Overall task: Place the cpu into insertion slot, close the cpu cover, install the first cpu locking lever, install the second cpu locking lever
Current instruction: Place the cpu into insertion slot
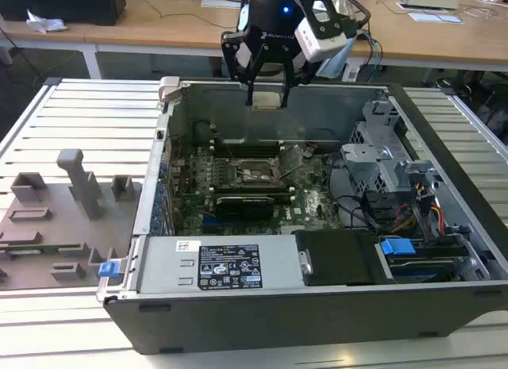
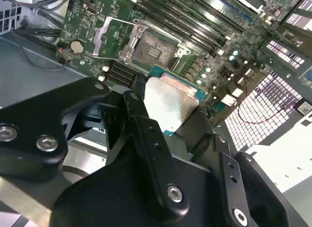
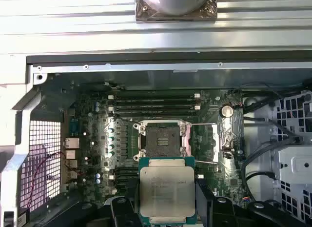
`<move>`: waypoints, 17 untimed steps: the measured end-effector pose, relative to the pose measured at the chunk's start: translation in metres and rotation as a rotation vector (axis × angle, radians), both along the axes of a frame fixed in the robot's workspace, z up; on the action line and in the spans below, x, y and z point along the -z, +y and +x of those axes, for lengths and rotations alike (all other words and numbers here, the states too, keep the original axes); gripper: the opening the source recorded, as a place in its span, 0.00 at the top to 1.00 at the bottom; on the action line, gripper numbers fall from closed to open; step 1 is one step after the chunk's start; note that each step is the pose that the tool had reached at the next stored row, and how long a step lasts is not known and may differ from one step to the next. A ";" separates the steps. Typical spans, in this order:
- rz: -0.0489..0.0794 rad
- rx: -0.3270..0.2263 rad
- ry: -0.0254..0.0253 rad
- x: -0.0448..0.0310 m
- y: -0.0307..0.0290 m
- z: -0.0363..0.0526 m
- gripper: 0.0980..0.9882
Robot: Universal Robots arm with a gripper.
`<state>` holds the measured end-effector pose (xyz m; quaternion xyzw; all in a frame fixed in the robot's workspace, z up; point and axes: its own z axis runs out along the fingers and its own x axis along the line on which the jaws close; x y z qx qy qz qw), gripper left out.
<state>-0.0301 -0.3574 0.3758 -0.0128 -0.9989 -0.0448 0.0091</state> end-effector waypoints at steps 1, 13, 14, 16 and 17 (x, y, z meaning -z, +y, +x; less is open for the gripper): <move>0.000 0.000 -0.0001 0.0013 0.0000 0.0000 0.50; 0.000 0.000 -0.0001 0.0104 0.0000 0.0000 0.50; 0.000 0.000 0.0000 0.0110 0.0000 0.0000 0.50; 0.000 0.000 -0.0001 0.0123 0.0000 0.0000 0.50; 0.000 0.000 -0.0001 0.0130 0.0000 0.0000 0.50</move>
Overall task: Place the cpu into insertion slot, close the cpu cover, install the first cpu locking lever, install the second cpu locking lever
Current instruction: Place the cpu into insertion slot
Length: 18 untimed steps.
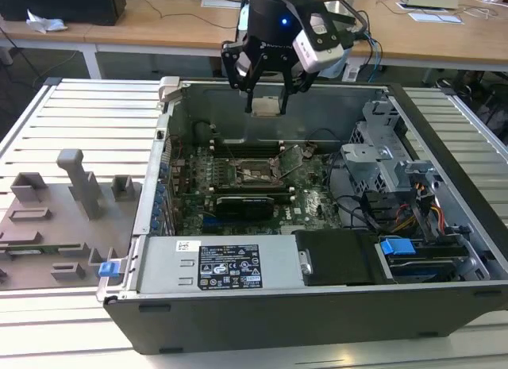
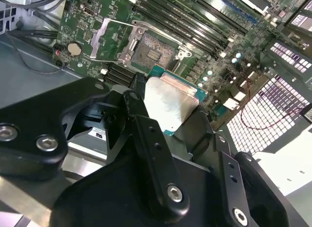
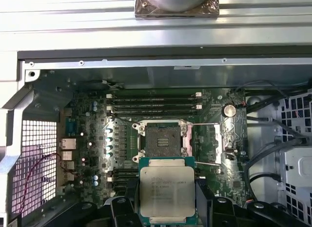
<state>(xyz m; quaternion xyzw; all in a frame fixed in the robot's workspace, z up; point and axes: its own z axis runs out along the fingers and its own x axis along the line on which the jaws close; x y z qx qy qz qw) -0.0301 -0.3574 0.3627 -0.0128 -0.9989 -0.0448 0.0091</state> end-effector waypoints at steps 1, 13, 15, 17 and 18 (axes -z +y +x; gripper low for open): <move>0.000 0.000 0.0001 0.0005 0.0000 0.0000 0.50; 0.000 0.000 0.0000 0.0091 0.0000 0.0000 0.50; 0.000 0.000 0.0000 0.0102 0.0000 0.0000 0.50; 0.000 0.000 0.0000 0.0113 0.0000 0.0000 0.50; 0.000 0.000 0.0000 0.0117 0.0000 0.0000 0.50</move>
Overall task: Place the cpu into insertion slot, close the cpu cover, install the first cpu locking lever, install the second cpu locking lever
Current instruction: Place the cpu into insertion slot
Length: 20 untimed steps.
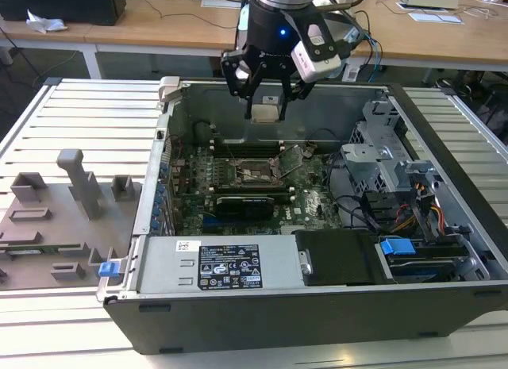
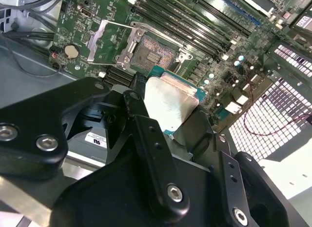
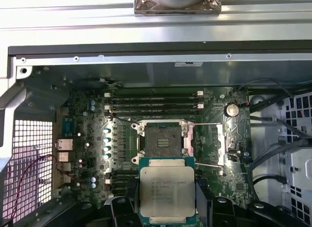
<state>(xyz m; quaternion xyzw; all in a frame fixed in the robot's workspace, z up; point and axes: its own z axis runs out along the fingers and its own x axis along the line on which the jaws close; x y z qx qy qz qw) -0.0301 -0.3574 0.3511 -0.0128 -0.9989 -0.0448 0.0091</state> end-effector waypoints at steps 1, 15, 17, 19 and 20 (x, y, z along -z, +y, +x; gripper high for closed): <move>0.000 0.000 0.0000 0.0005 0.0000 0.0000 0.50; 0.000 0.000 0.0000 0.0086 0.0000 0.0000 0.50; 0.000 0.000 0.0000 0.0098 0.0000 0.0000 0.50; 0.000 0.000 0.0000 0.0112 0.0000 0.0000 0.50; 0.000 0.000 0.0000 0.0117 0.0000 0.0000 0.50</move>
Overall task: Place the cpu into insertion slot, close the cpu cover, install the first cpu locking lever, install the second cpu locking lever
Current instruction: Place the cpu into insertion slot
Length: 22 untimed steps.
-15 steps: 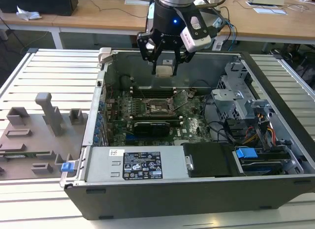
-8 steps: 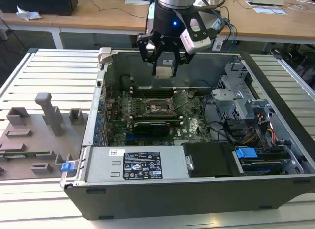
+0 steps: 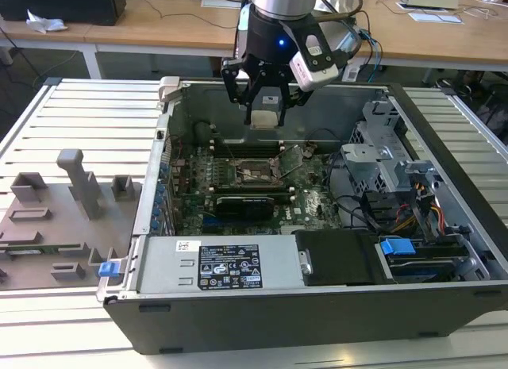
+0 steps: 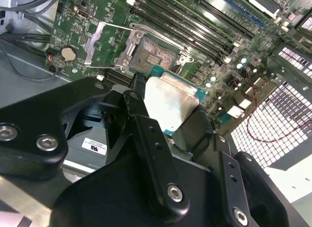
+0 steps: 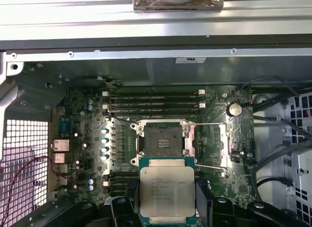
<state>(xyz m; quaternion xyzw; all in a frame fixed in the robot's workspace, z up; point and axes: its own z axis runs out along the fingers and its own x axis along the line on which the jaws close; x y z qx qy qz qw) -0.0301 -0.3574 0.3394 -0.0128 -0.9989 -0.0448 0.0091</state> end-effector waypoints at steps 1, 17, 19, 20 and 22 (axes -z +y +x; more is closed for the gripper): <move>0.000 0.000 0.0000 0.0007 0.0000 0.0000 0.50; 0.000 0.000 -0.0001 0.0085 0.0000 0.0000 0.50; 0.000 0.000 0.0000 0.0093 0.0000 0.0000 0.50; 0.000 0.000 -0.0001 0.0105 0.0000 0.0000 0.50; 0.000 0.000 -0.0001 0.0113 0.0000 0.0000 0.50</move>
